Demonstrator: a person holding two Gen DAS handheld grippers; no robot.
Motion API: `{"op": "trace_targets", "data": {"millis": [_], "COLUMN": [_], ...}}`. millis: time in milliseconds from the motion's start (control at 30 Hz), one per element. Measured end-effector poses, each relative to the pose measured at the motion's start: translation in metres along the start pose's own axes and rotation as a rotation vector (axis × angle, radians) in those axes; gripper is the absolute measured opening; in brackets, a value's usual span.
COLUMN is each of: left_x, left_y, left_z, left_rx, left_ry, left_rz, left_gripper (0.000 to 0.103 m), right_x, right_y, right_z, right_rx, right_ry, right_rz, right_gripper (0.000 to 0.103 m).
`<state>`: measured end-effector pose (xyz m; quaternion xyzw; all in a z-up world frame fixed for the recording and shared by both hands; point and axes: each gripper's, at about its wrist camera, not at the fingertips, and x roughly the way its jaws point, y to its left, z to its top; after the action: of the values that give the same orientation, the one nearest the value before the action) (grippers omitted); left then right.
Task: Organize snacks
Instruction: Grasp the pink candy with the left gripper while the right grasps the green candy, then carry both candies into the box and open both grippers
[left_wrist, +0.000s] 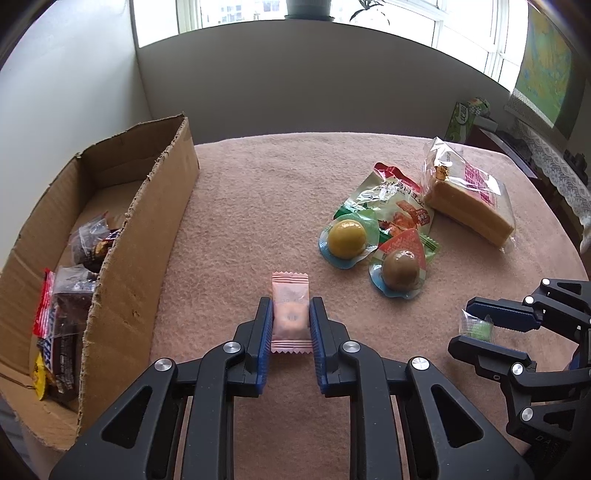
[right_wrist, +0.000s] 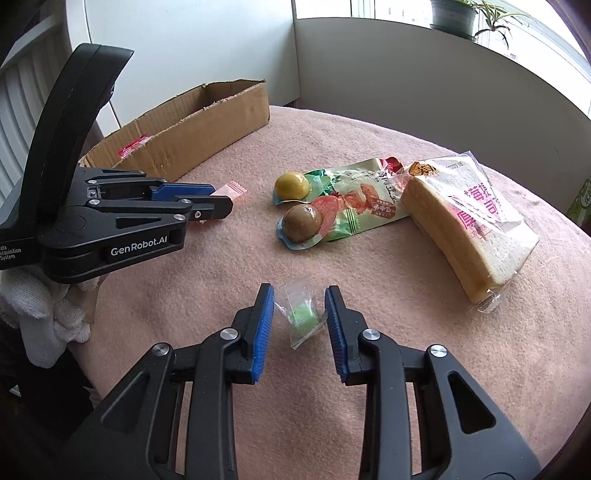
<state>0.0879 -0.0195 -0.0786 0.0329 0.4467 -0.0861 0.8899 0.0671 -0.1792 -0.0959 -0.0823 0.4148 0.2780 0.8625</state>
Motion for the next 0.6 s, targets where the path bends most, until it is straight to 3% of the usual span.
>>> {"op": "trace_targets", "data": {"millis": [400, 600], "left_x": [-0.049, -0.073], "left_y": [0.014, 0.032], "left_z": [-0.001, -0.001], "left_rx": [-0.04, -0.063], "left_ry": [-0.113, -0.175], "left_rz": [-0.056, -0.041], "left_gripper": [0.018, 0.018], "right_x": [-0.028, -0.029], "right_y": [0.013, 0.03], "right_z": [0.026, 0.047], "right_rx": [0.033, 0.036], "right_ry": [-0.1, -0.131], "right_rz": [0.006, 0.016], "right_gripper": [0.03, 0.03]}}
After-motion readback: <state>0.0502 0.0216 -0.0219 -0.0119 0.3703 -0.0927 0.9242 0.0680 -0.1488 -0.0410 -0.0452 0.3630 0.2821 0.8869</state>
